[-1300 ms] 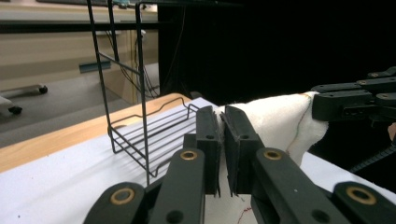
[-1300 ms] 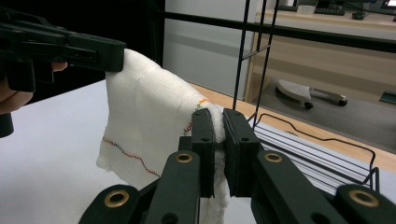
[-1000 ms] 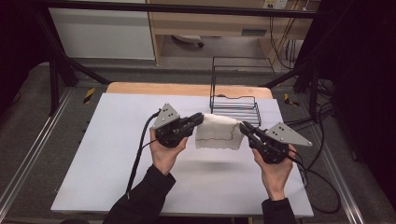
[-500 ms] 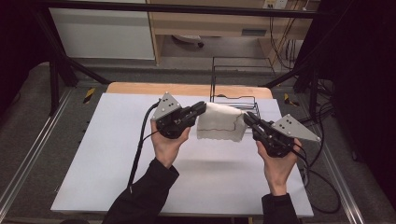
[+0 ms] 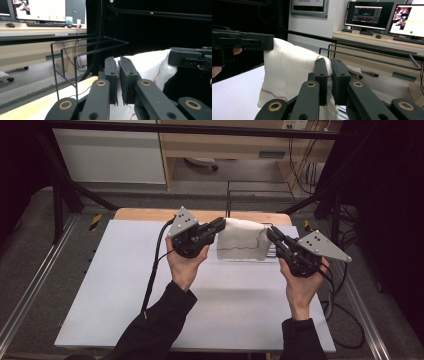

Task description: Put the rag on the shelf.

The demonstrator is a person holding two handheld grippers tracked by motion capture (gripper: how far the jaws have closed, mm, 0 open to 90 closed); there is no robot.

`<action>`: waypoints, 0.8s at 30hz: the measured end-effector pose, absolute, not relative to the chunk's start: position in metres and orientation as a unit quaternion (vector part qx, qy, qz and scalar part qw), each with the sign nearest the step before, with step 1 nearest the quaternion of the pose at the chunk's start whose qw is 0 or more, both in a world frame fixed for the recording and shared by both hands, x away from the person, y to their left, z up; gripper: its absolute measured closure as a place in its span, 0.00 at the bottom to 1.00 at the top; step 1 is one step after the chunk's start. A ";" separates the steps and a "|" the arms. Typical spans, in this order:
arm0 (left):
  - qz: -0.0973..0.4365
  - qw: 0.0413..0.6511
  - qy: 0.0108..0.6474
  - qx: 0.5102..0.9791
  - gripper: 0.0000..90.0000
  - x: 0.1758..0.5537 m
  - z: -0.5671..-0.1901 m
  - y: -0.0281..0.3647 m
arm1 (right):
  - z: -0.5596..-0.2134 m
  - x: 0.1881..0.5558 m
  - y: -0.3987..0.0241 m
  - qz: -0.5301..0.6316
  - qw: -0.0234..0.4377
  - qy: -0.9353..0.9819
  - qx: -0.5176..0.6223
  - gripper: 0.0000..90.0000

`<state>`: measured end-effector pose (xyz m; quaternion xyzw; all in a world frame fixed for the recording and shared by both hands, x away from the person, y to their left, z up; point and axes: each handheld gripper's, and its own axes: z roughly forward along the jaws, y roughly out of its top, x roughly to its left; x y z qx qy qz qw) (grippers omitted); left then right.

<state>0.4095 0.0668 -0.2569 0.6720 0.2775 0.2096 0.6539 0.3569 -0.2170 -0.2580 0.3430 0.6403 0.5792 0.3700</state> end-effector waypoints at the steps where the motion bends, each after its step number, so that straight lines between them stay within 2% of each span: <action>1: 0.212 0.654 0.278 0.671 0.95 0.411 -0.255 0.066 | -0.258 0.357 -0.217 0.579 0.370 0.640 0.343 0.94; 24: 0.225 0.673 0.273 0.649 0.95 0.434 -0.216 0.048 | -0.217 0.380 -0.227 0.583 0.402 0.617 0.344 0.94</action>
